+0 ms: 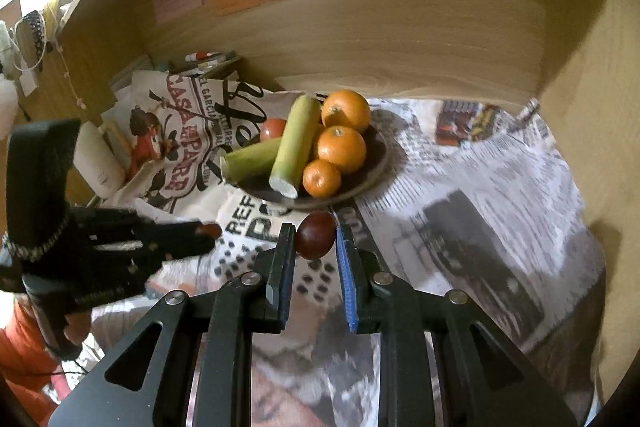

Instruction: Organize fruits

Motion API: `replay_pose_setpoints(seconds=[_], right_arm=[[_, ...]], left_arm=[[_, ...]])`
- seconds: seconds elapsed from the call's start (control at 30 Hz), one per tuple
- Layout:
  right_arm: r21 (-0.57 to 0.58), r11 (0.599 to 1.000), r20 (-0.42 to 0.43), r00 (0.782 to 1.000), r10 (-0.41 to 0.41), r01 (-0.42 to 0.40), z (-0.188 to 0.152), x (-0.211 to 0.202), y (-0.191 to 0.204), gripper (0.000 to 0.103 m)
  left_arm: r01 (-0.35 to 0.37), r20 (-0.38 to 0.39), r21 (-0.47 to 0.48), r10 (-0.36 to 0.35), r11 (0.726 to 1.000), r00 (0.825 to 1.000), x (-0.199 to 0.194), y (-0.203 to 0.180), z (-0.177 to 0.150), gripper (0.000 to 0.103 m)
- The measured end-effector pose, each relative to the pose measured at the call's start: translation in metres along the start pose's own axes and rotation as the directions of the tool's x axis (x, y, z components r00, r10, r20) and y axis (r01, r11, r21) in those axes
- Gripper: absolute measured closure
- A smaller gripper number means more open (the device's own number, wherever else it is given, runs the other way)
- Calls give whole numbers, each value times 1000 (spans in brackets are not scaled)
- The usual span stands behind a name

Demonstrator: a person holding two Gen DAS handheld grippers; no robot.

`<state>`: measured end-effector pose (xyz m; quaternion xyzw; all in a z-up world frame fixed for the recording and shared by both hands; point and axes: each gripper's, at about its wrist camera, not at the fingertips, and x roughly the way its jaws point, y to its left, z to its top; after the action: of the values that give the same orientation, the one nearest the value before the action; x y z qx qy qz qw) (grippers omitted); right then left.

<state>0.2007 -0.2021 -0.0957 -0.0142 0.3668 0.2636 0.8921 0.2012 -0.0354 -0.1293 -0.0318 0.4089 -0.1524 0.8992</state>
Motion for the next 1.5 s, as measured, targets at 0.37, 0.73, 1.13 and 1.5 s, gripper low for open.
replay_pose_setpoints(seconds=[0.37, 0.73, 1.13, 1.5], right_arm=[[-53, 999, -51, 999, -8, 5, 44, 55, 6, 84], [-52, 999, -135, 991, -8, 1, 55, 111, 0, 84], [-22, 1000, -148, 989, 11, -14, 55, 110, -12, 63], [-27, 1000, 28, 1000, 8, -7, 72, 49, 5, 59]], left_arm=[[-58, 38, 4, 58, 998, 998, 22, 39, 57, 87], [-85, 3, 4, 85, 996, 996, 63, 58, 81, 87], [-74, -51, -16, 73, 997, 996, 81, 64, 73, 61], [-141, 138, -37, 145, 989, 980, 3, 60, 72, 61]])
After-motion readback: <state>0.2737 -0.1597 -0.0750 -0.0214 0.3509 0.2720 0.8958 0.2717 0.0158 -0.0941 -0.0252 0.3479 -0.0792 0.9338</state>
